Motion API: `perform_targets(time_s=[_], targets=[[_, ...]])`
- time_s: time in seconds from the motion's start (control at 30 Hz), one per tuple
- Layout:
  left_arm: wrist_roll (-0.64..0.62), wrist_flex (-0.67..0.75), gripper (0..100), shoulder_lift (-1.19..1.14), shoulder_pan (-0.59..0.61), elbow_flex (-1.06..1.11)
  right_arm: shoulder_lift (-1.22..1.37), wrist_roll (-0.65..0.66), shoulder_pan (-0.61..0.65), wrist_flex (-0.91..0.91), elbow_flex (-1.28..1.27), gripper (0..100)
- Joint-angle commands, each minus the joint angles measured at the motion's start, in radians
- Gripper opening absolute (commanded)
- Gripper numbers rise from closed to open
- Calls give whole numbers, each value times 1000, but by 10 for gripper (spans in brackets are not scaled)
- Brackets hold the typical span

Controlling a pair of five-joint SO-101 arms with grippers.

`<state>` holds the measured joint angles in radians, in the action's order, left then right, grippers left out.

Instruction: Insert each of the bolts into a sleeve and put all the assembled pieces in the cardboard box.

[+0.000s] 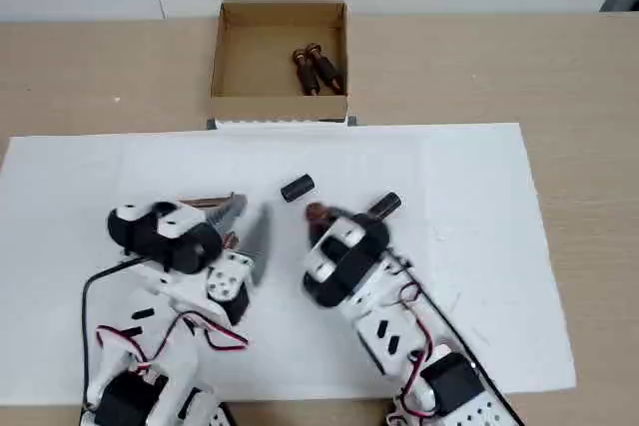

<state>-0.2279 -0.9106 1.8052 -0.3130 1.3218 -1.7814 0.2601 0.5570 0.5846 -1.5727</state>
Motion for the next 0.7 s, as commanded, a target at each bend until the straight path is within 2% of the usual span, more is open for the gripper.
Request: perform_targets(time_s=[0.0,0.17,0.3,0.53,0.67], targets=[[5,-21,9,9,83,-18,-7,-71,-101,-12,51,3],[26,-34,6,9,186,73,2,-161,-202,18,68,3],[77,-11,6,11,249,202,4,-261,-206,205,161,3],[147,43,6,11,285,329,10,-267,-213,286,272,3],[147,41,6,9,285,360,125,-267,-213,288,374,3]])
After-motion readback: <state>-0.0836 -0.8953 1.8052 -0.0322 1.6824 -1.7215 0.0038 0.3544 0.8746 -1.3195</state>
